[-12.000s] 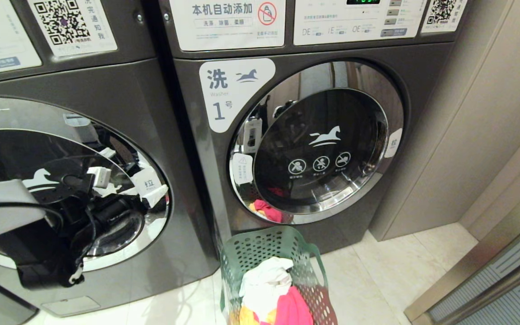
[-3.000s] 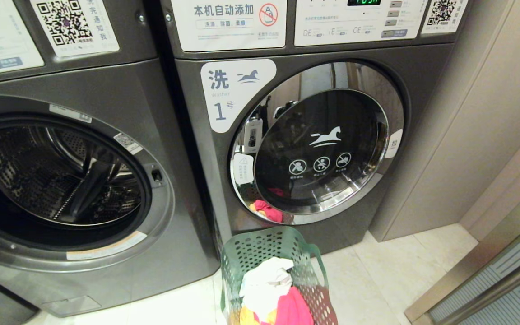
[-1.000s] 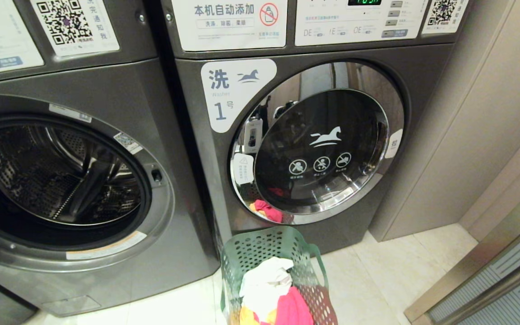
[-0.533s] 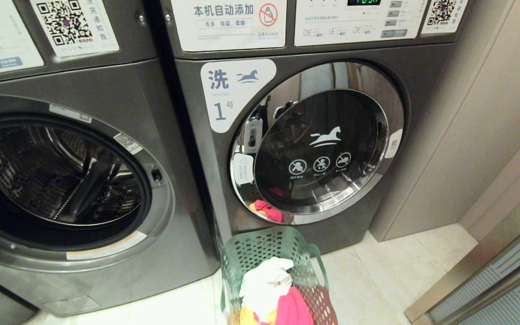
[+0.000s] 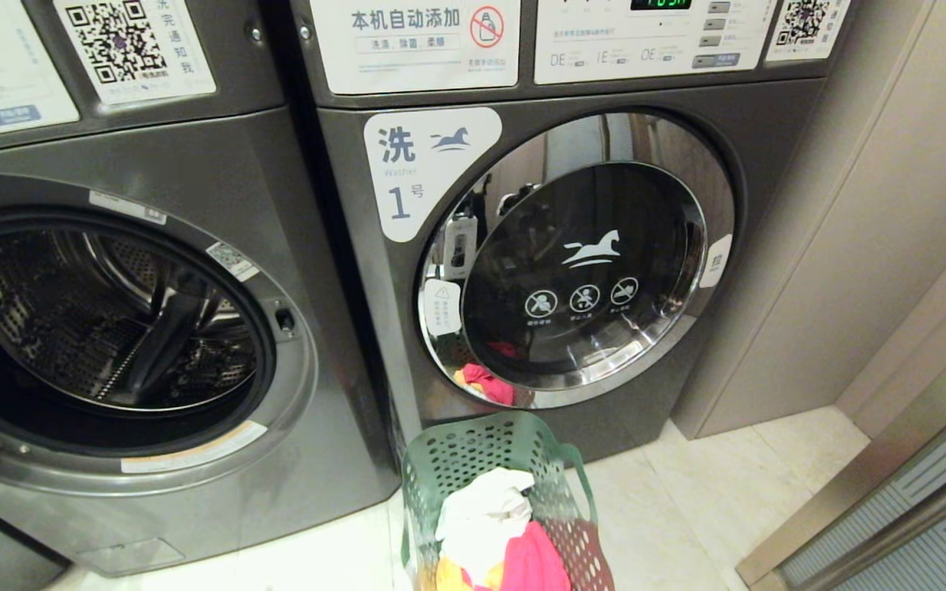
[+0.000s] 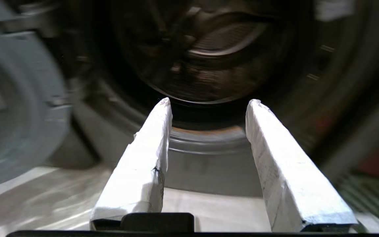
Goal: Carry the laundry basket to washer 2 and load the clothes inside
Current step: Open the lid of the washing machine, then place the clothes into the washing machine
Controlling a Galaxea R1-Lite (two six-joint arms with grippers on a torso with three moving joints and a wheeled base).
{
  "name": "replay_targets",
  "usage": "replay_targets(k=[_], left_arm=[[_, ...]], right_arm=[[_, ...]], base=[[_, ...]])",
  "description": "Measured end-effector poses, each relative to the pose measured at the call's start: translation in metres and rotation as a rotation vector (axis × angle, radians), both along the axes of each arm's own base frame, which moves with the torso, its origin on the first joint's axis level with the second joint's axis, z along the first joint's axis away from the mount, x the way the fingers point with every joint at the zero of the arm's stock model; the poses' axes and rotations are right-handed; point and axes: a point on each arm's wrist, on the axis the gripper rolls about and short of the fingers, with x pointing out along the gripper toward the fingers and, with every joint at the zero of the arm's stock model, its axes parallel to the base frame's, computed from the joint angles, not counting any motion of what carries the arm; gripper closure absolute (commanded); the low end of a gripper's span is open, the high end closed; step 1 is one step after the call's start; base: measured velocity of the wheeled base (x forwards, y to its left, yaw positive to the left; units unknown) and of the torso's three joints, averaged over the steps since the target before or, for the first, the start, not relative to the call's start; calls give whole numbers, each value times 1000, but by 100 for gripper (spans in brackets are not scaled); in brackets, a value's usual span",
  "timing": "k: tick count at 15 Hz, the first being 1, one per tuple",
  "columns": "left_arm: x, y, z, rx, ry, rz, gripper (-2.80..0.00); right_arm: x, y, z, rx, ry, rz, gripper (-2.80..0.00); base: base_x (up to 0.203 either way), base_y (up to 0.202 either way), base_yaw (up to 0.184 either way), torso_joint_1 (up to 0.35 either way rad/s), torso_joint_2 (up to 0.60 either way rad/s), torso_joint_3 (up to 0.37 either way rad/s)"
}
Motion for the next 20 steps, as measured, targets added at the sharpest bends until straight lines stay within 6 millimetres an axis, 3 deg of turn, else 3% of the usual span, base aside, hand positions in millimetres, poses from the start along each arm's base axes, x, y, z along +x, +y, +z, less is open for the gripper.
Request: replay_targets(k=[3,6,8,15,20], left_arm=[[-41,-25,-17,4,-9,-195,0],[-79,-32,-42,17,-52,-305,0],[-92,-33,-57,24,-51,-356,0],[-100,-32,-74,19,-21,-388,0],[-101,-32,-73,18,-27,-387,0]], right_arm=[[0,0,0,0,0,0,0],[0,0,0,0,0,1,0],[0,0,0,0,0,1,0],[0,0,0,0,0,2,0],[0,0,0,0,0,2,0]], base=[[0,0,0,0,0,0],[0,0,0,0,0,0],[0,0,0,0,0,0],[0,0,0,0,0,0],[0,0,0,0,0,0]])
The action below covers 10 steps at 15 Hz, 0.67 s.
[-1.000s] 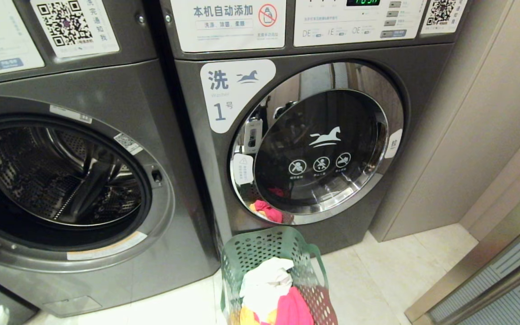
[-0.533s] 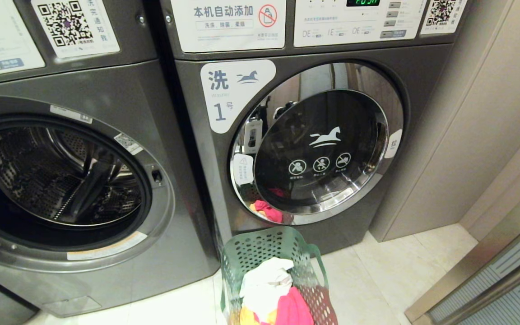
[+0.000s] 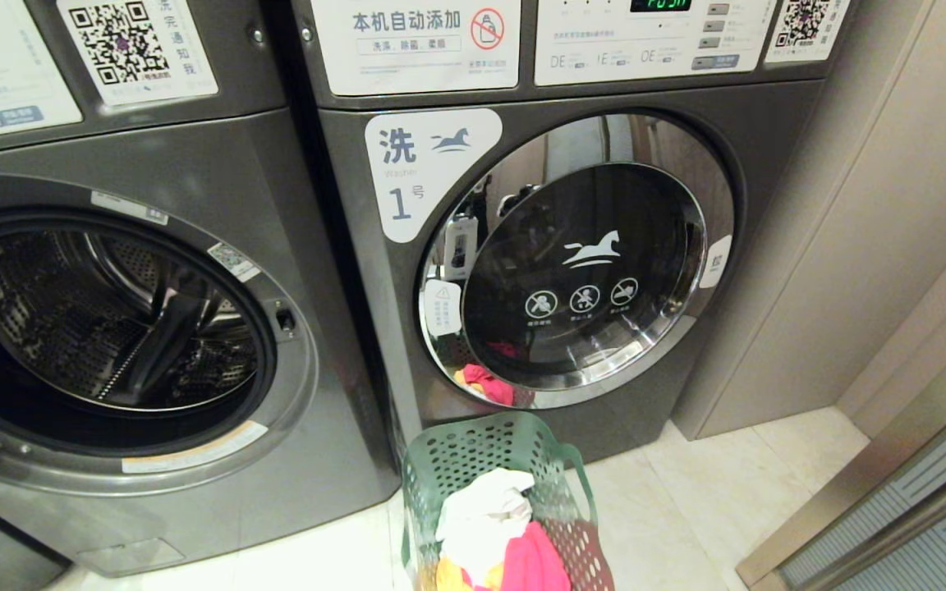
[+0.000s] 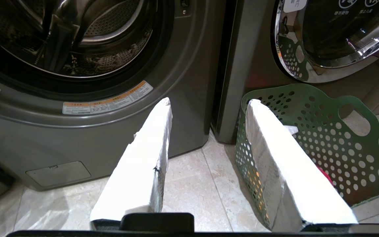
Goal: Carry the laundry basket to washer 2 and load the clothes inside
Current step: Place the clothes into the washing machine
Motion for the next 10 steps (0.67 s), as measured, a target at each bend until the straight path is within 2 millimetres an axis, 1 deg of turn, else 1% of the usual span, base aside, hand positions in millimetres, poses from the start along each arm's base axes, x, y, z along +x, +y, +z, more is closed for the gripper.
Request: replay_targets(k=[10], left_arm=[[0,0,0,0,-1,0,0]], right_arm=[[0,0,0,0,0,0,0]], base=[[0,0,0,0,0,0]])
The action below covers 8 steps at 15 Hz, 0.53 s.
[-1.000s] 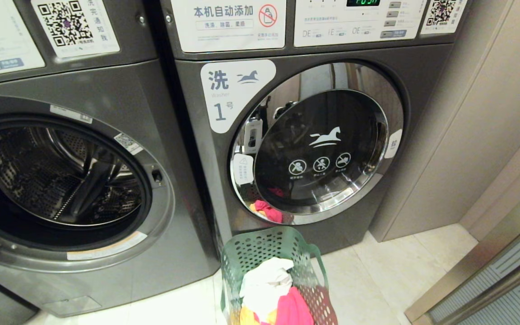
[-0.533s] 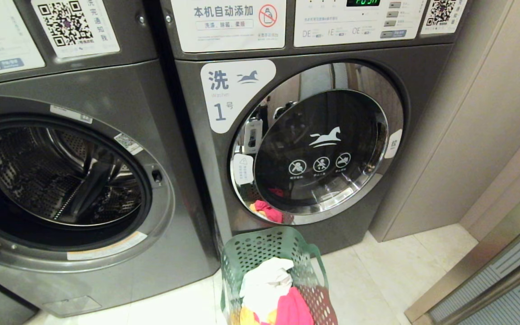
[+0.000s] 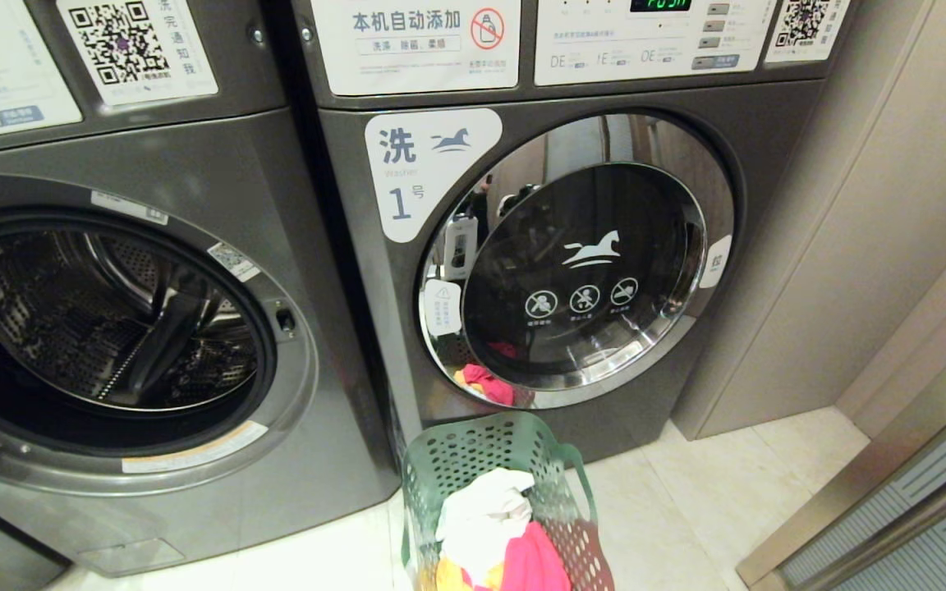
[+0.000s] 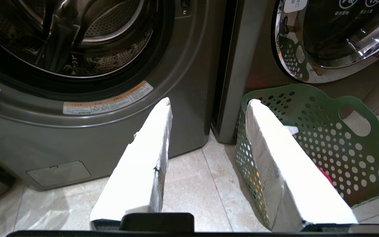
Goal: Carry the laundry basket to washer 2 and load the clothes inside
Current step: Place the clothes into the washing machine
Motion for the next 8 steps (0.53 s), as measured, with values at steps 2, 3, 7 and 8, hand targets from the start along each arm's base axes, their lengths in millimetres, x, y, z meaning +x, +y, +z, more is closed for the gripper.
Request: replay_targets(k=[2,3,7,8], left_arm=[[0,0,0,-1,0,0,0],[0,0,0,-1,0,0,0],[0,0,0,-1,0,0,0],[0,0,0,-1,0,0,0]], right_arm=[[0,0,0,0,0,0,0],[0,0,0,0,0,0,0],[0,0,0,0,0,0,0],[0,0,0,0,0,0,0]], base=[[0,0,0,0,0,0],[0,0,0,0,0,0],[0,0,0,0,0,0],[0,0,0,0,0,0]])
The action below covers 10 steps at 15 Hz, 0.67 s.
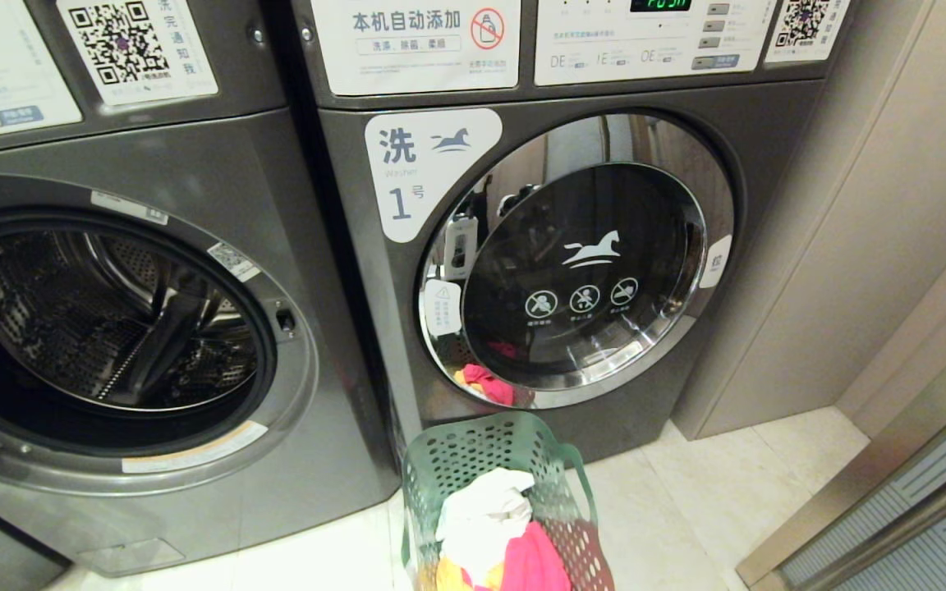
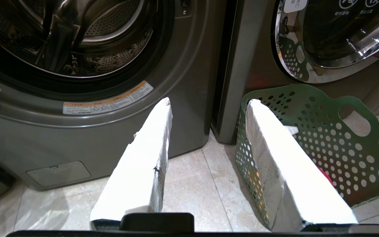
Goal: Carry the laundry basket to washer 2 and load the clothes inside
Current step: Place the clothes into the washing machine
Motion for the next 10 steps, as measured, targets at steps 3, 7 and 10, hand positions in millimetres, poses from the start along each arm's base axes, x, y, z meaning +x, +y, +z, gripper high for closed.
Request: replay_targets(k=[3,7,10], left_arm=[[0,0,0,0,0,0,0],[0,0,0,0,0,0,0],[0,0,0,0,0,0,0]], right_arm=[[0,0,0,0,0,0,0],[0,0,0,0,0,0,0],[0,0,0,0,0,0,0]], base=[[0,0,0,0,0,0],[0,0,0,0,0,0],[0,0,0,0,0,0]])
